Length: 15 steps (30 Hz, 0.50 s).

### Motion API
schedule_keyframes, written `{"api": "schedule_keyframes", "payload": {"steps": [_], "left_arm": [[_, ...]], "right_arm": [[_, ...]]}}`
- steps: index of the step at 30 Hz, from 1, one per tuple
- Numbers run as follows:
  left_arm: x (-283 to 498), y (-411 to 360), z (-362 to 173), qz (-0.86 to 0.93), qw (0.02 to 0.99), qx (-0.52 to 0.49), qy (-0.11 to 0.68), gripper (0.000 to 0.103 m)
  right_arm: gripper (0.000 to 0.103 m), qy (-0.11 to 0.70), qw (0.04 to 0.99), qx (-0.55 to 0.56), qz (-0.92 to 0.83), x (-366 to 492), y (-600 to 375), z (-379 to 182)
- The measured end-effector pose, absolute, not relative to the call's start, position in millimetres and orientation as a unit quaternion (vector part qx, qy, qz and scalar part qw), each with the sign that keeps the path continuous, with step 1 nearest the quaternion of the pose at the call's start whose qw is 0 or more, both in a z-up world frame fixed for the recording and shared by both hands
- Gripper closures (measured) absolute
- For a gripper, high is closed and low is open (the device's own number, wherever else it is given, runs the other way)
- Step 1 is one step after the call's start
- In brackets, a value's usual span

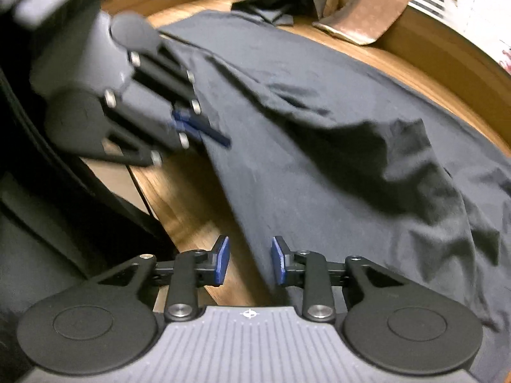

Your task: Fold clothes

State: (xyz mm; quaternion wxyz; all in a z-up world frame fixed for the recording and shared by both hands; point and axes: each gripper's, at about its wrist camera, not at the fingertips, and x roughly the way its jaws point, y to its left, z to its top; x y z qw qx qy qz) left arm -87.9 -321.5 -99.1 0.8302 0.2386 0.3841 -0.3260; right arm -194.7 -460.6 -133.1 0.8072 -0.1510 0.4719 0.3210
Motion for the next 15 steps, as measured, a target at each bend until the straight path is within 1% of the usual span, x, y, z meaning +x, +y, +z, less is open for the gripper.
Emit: {"api": "schedule_keyframes", "payload": {"steps": [2,7,15], "left_arm": [[-84,-321,-96,-0.327,0.830,0.234,0.386,0.095],[-74,-317,-82,-0.325,0.837,0.198,0.393,0.096],[-68,-313,-64,-0.324,0.842,0.184,0.390,0.098]], "right_arm": [[0.067,0.474,0.811,-0.160,0.302,-200,-465,-140],[0.067,0.485,0.819,-0.216,0.219,-216,-493,-158],[0.068,0.507,0.810,-0.273,0.114,-245,-561,-165]]}}
